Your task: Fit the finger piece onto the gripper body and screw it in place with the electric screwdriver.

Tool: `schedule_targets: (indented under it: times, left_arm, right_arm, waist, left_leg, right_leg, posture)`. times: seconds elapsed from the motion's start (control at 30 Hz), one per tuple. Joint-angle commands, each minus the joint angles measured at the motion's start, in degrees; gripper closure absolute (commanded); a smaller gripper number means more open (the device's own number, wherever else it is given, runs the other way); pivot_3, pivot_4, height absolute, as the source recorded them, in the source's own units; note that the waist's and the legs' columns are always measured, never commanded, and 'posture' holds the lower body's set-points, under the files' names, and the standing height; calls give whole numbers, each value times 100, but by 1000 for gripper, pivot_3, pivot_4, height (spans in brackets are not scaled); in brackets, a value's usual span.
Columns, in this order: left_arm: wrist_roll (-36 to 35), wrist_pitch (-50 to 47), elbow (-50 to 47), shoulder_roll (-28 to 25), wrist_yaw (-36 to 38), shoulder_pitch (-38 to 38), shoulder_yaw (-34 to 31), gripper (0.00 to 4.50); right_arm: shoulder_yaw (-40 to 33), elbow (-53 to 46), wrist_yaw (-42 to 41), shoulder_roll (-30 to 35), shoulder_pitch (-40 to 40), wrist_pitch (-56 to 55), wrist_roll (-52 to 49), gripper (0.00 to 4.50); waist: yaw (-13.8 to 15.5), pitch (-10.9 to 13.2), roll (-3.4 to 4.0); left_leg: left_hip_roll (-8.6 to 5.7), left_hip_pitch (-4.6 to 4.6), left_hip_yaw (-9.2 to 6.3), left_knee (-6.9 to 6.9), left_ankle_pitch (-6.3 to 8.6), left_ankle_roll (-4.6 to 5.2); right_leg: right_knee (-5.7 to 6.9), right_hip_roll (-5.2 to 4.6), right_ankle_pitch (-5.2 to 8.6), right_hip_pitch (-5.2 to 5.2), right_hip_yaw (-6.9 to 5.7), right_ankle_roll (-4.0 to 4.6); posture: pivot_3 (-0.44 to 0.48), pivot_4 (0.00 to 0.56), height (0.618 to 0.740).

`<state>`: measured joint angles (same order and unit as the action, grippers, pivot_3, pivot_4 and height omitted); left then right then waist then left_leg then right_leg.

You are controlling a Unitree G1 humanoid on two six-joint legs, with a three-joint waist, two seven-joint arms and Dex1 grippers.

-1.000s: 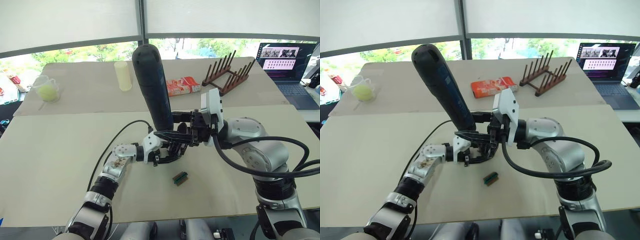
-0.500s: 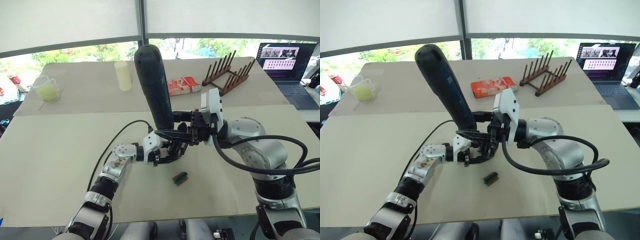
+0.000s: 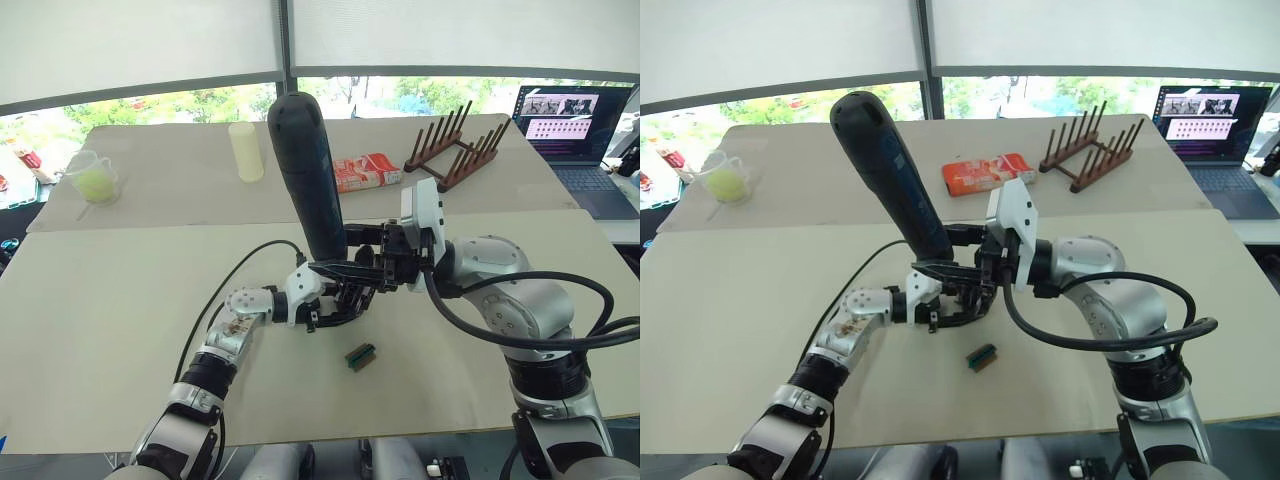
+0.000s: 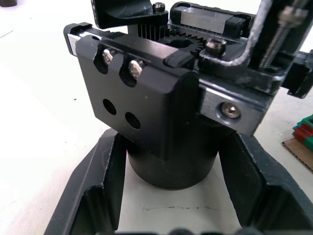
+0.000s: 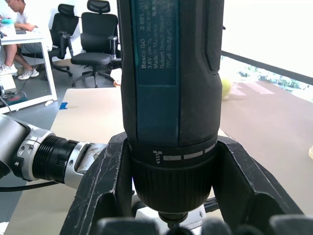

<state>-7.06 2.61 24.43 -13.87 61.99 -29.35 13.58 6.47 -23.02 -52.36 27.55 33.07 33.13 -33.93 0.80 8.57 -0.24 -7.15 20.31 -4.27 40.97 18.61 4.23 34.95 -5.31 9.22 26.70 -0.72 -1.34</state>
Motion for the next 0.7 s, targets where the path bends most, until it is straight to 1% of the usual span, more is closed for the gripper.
schedule_targets:
  times: [0.03, 0.47, 0.7]
  left_arm:
    - [-16, -31, -68, 6, -13, -71, 18, 2228]
    - [-10, -35, -56, -12, -13, -77, 10, 2228]
    - [-14, -21, -49, -7, -6, -82, 9, 2228]
  right_arm:
    - [-54, -210, -12, -52, 37, -178, -74, 2595]
    - [-24, -253, 39, -122, 44, -149, -118, 2595]
    - [-4, -161, -9, -78, 8, -261, 16, 2595]
  waist:
    - [1, 0, 0]
    - [0, 0, 0]
    - [-1, 0, 0]
  left_leg:
    - [0, 0, 0, 0, 0, 0]
    - [0, 0, 0, 0, 0, 0]
    - [0, 0, 0, 0, 0, 0]
  right_leg:
    - [0, 0, 0, 0, 0, 0]
    - [0, 0, 0, 0, 0, 0]
    - [0, 1, 0, 0, 0, 0]
  posture:
    - [0, 150, 740]
    - [0, 150, 740]
    - [0, 150, 740]
